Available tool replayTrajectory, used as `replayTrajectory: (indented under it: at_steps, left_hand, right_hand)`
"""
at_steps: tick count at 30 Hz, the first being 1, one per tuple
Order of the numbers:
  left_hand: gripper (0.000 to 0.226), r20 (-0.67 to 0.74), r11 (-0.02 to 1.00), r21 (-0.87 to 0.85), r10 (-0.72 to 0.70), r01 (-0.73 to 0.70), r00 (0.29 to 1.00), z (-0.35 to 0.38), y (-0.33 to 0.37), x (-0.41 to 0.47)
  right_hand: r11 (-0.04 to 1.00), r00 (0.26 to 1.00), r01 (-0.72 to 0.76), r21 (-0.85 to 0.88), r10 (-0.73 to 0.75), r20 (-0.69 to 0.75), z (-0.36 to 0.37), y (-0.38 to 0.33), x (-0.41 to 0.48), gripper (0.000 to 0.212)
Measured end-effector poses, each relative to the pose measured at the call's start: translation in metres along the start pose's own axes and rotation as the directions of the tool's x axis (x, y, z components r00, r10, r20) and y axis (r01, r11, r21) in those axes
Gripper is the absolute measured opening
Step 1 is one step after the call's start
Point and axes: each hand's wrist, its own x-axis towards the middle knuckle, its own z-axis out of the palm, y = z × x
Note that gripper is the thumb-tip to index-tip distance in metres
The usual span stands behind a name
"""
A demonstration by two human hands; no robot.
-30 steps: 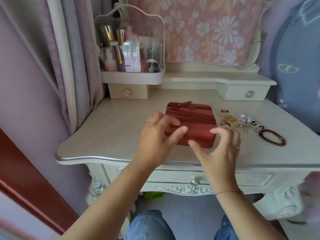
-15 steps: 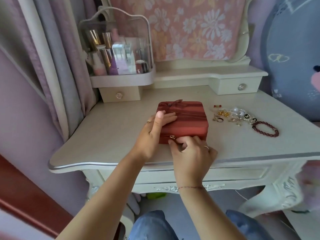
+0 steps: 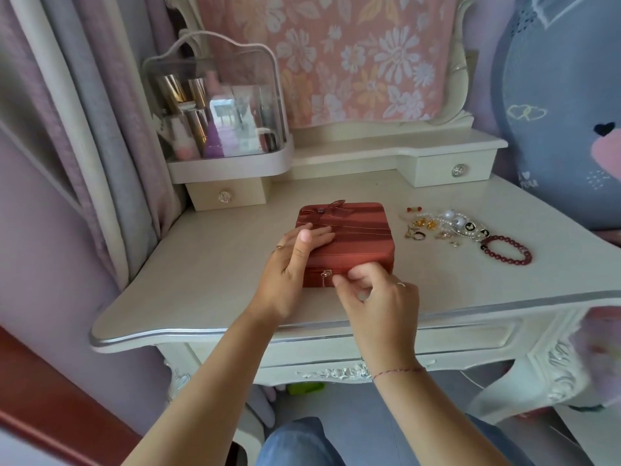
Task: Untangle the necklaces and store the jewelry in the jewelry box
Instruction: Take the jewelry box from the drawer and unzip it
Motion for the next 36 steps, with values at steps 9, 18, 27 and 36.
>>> replayTrajectory:
  at_steps: [9, 18, 27, 36]
  left_hand:
    - [0.068, -0.017, 1.0, -0.005, 0.003, -0.003, 1.0, 0.002, 0.002, -0.001]
    - [0.027, -0.018, 0.991, 0.096, 0.097, -0.095, 0.995, 0.002, -0.011, 0.006]
    - [0.029, 0.032, 0.964, 0.209, 0.159, -0.162, 0.987, -0.004, -0.017, 0.01]
    - [0.075, 0.136, 0.648, 0.727, 0.189, -0.228, 0.972, 0.027, 0.034, 0.013]
  right_hand:
    - [0.982, 0.989, -0.134, -0.132, 0.123, -0.086, 0.024, -0.024, -0.006, 0.014]
    - [0.999, 0.999, 0.002, -0.046, -0.004, -0.041, 0.01, -0.01, -0.007, 0.019]
    - [0.997, 0.992, 0.082, -0.017, -0.08, 0.098, -0.061, 0.056, 0.038, 0.012]
    - [0.965, 0.83, -0.046, 0.257, -0.107, 0.548, -0.07, 0.036, 0.048, 0.014]
